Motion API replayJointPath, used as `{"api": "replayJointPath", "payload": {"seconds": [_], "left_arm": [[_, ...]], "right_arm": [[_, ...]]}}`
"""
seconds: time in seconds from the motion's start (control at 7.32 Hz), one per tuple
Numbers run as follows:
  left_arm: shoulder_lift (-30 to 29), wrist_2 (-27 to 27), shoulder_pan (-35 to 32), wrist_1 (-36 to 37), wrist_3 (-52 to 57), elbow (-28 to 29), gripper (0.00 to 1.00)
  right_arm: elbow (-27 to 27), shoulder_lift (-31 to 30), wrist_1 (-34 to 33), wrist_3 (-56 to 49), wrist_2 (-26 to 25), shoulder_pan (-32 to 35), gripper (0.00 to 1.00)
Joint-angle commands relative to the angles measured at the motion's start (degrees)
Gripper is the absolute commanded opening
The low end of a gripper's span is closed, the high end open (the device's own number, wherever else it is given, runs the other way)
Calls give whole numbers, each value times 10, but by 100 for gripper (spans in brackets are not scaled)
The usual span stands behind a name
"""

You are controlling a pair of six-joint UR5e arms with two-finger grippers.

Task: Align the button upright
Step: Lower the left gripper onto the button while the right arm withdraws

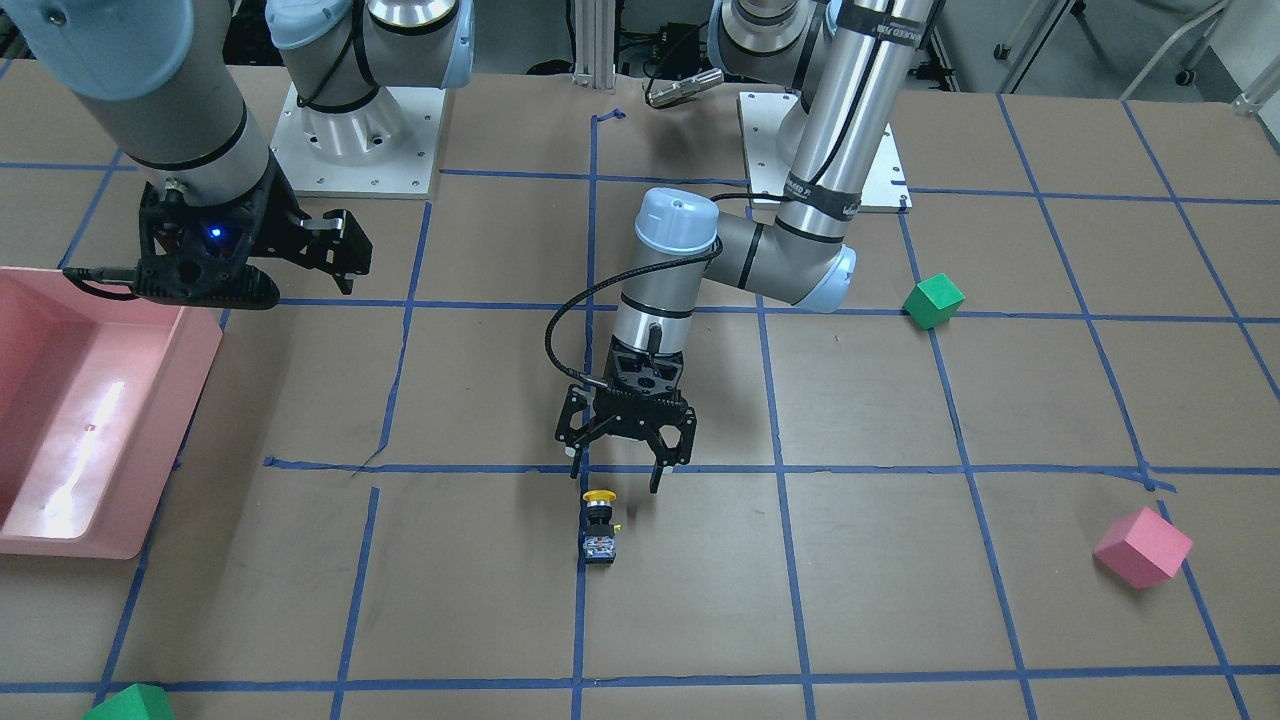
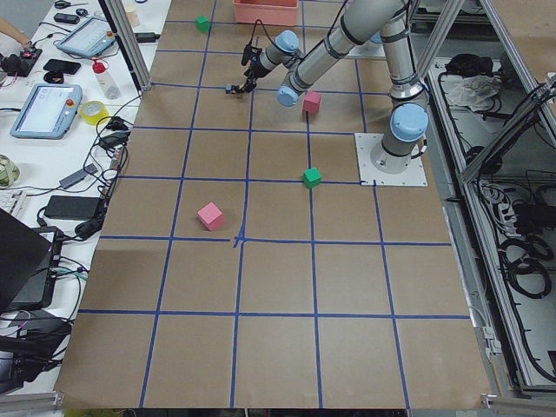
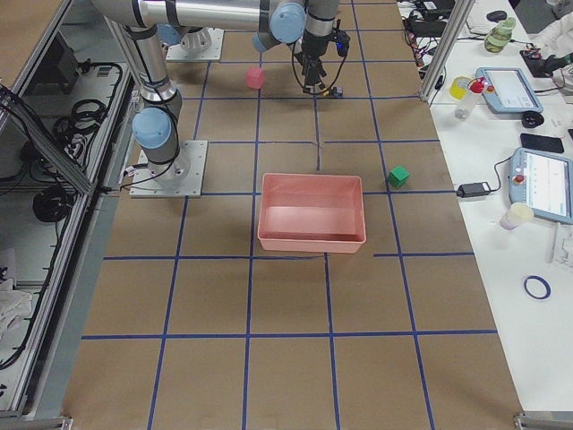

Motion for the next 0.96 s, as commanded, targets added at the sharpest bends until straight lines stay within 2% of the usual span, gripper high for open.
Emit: {"api": "replayJointPath", "payload": {"seconds": [0.0, 0.27, 0.41, 0.82], "left_arm": [[-26, 4, -4, 7, 0, 19, 94], [-34, 9, -4, 5, -3, 30, 94], [-38, 13, -5, 1, -29, 45, 88], [-48, 33, -11, 1, -30, 44, 87]], "right_arm": [[0, 0, 0, 0, -1, 0, 100], [0, 0, -1, 0, -1, 1, 100], [0, 0, 0, 0, -1, 1, 100], [1, 0, 0, 2, 0, 2, 100]]}}
